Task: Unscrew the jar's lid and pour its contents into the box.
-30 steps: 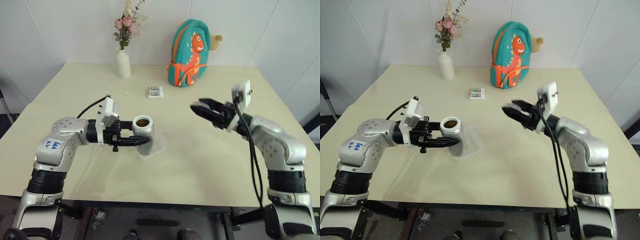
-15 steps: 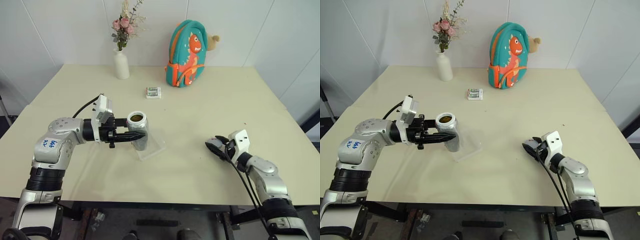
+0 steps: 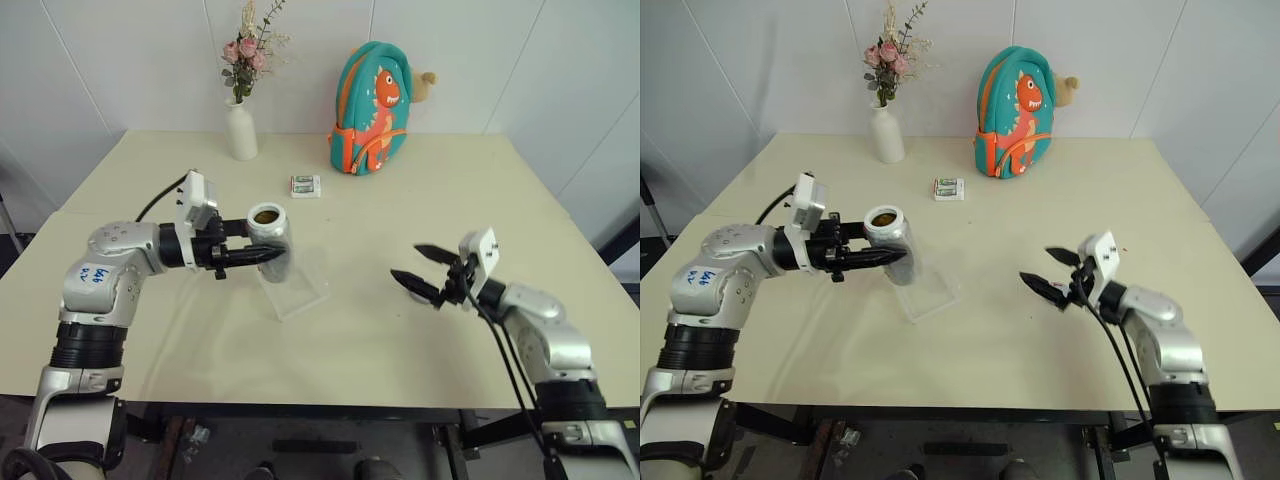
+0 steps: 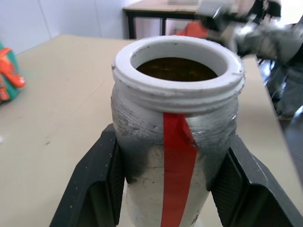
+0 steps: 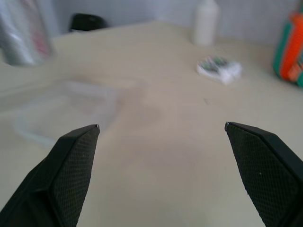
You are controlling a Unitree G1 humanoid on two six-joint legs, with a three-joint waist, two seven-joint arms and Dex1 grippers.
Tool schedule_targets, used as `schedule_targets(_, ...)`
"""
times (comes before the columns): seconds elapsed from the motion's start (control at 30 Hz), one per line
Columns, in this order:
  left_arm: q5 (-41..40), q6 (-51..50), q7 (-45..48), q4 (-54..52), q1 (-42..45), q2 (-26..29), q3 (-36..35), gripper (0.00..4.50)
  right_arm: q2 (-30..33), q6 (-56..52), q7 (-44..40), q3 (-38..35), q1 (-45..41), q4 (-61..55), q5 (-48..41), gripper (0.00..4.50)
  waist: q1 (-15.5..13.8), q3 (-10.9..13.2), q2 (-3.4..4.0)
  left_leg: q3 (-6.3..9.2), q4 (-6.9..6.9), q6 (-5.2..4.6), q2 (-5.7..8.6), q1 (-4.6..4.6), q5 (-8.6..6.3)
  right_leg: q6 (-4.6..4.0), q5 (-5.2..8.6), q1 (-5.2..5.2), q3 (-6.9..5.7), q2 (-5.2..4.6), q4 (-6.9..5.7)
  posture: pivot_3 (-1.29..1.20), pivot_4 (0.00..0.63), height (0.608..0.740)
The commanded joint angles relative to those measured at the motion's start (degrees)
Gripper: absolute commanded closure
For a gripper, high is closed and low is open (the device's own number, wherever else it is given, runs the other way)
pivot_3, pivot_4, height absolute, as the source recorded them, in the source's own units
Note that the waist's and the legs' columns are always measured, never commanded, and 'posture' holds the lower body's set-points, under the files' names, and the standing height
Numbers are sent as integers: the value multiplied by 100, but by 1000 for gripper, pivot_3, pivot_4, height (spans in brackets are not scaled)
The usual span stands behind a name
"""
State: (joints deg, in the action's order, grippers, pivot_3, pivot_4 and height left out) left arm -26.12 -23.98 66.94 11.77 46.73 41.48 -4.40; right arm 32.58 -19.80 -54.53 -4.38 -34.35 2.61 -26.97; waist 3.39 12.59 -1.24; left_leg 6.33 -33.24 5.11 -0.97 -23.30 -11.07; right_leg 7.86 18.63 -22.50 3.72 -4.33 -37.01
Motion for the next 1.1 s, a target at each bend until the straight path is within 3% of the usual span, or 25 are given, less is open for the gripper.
schedule_targets(0.03,275,355,-157,298,215,118,-102,2444,88,-516,-28,266,-371,-641,-105,31,-23,0,0,0,2,0,0,0,0,0,0,1,0,0,3,0,150,740)
schedule_targets(0.2,822,741,-691,508,274,86,4,2444,67,-1206,24,388,-628,-1272,-430,31,-89,0,-1,4,2,1,2,-22,-2,3,1,-7,0,-2,17,0,150,740)
schedule_targets(0.53,2453,1840,-2489,467,299,-117,425,2444,122,-1597,196,348,-183,-1807,-529,31,-172,0,-1,4,-6,-1,4,-33,-3,6,2,-16,0,-2,13,0,150,740)
schedule_targets(0.6,3052,2432,-3040,479,245,-139,629,2444,97,-1638,281,268,-93,-1797,-568,31,-173,0,-1,4,-7,-1,3,-33,-3,7,2,-16,0,-2,11,0,150,740)
schedule_targets(0.7,4328,3575,-4302,539,255,-54,1008,2444,73,-1636,375,193,-3,-1725,-559,31,-174,0,-1,4,-8,-1,4,-34,-3,8,1,-16,0,-2,12,0,150,740)
schedule_targets(0.87,7856,4773,-7444,400,318,678,2263,2444,-2,-1602,493,179,50,-1671,-573,31,-165,0,-1,3,-5,-1,4,-32,-3,9,1,-16,1,-2,13,0,150,740)
schedule_targets(0.97,9121,5035,-9076,464,470,924,2741,2444,-67,-1598,561,190,52,-1653,-597,31,-182,0,-1,2,-5,-1,5,-32,-3,10,0,-17,3,-3,12,0,150,740)
schedule_targets(1.1,10071,4865,-10425,633,754,973,3043,2444,-170,-1579,650,192,42,-1595,-599,31,-188,0,-2,2,-11,-1,7,-36,-3,16,-2,-17,2,-4,9,0,150,740)
